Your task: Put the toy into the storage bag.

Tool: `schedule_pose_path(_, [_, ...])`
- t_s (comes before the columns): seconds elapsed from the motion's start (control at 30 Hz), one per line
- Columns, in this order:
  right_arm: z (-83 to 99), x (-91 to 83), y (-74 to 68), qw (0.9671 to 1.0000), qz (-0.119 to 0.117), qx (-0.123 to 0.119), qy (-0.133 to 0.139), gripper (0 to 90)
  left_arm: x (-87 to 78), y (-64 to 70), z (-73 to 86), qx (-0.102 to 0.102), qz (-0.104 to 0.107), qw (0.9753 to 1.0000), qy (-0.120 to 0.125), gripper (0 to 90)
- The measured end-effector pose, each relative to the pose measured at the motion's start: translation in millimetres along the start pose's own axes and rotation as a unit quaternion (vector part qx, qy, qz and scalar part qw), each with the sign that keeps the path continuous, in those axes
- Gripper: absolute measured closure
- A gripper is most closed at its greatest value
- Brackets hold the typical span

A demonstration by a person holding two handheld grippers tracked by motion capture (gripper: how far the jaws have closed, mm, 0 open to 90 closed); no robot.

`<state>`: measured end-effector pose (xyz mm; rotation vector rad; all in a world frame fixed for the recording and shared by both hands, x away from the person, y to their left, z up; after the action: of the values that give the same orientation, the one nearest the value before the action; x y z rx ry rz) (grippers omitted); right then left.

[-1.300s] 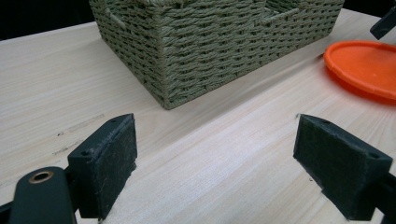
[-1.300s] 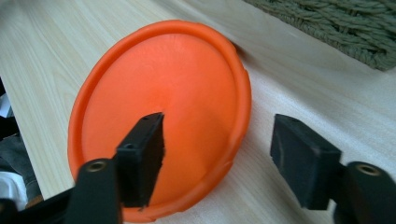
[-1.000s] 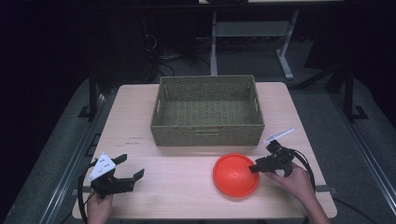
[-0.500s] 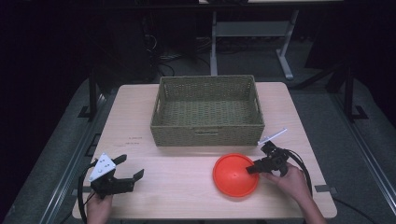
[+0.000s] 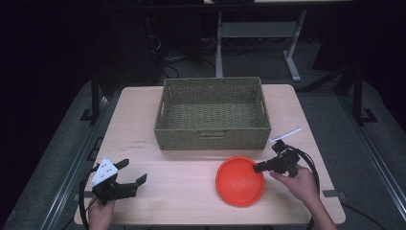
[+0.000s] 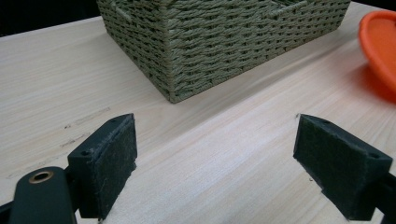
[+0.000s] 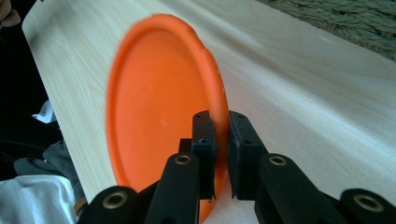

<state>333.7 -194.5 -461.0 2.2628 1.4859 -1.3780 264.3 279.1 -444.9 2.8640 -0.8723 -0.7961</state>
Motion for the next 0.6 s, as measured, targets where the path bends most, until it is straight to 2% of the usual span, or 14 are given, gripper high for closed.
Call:
schedule_pose_path(0.1, [-5.0,-4.9,-4.7,0.9999,-0.008,-0.003,0.013,82.2,-0.7,-0.2,0.0,-0.002,0.0,1.0,0.003,12.9])
schedule_pose_path(0.37, [-15.7,-20.7,-11.6,0.9997,0.001,-0.014,0.022,82.3,-1.3,-1.2,-0.4,-0.006,0.0,0.9999,0.008,12.8])
schedule_pose_path(0.6, [-27.9,-27.5,-22.2,0.9991,-0.01,-0.029,0.03,82.3,-1.7,-0.4,-0.8,-0.005,-0.001,0.9999,0.01,12.9])
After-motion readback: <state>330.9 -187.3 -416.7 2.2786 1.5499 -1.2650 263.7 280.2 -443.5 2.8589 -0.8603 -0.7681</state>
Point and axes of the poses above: each handheld gripper's, and its own axes: x roughly forward along the jaws, z roughly out of its underside, y roughly to its right, the point moved 4 cm from there along x, roughly forward along the jaws, and after that the axes turned 13 degrees about -x, right-handed, at the moved point
